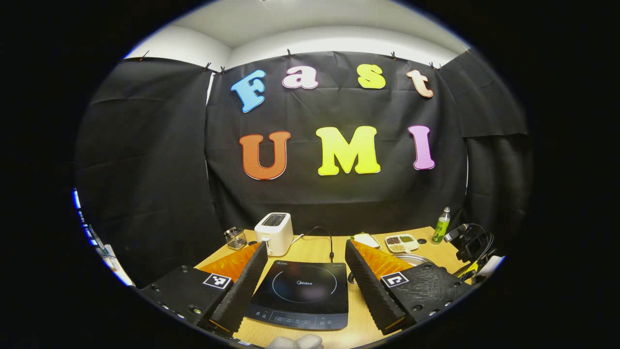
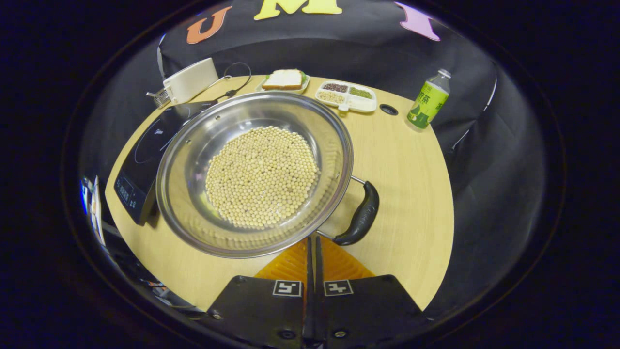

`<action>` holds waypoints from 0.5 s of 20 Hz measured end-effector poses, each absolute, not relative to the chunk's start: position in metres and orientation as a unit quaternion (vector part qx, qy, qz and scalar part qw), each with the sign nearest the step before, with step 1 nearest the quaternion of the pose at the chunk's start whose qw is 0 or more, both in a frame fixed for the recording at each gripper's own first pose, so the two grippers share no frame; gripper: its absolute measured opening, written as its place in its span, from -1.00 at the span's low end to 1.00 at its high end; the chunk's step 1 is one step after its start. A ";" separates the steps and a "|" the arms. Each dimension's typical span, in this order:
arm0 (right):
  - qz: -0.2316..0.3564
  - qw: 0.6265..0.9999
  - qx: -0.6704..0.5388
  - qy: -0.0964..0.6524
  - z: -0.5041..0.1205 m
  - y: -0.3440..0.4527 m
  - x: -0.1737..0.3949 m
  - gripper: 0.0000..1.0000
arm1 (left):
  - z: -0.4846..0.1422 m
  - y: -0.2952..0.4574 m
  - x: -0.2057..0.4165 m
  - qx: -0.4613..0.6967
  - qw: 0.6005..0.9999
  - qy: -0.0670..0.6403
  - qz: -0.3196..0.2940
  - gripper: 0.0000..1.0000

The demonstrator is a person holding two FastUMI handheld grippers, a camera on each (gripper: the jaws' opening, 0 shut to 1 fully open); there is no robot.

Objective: First push the handle of the pot to place it horizontally, then grasp the pot with both hands and set it on the induction cooktop.

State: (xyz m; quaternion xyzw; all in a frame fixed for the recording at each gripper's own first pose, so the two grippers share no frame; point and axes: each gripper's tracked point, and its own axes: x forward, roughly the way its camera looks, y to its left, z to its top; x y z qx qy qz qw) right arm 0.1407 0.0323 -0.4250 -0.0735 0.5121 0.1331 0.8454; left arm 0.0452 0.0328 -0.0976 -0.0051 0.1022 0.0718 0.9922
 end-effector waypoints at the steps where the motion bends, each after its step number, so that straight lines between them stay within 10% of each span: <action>1: 0.134 0.845 -0.079 0.511 -0.426 0.028 0.145 -0.99 | -0.099 0.031 0.046 -0.006 0.992 0.104 0.072 0.93; 10: 0.136 0.846 -0.105 0.504 -0.426 -0.007 0.183 -0.99 | -0.107 0.017 0.060 -0.005 0.989 0.115 0.090 0.93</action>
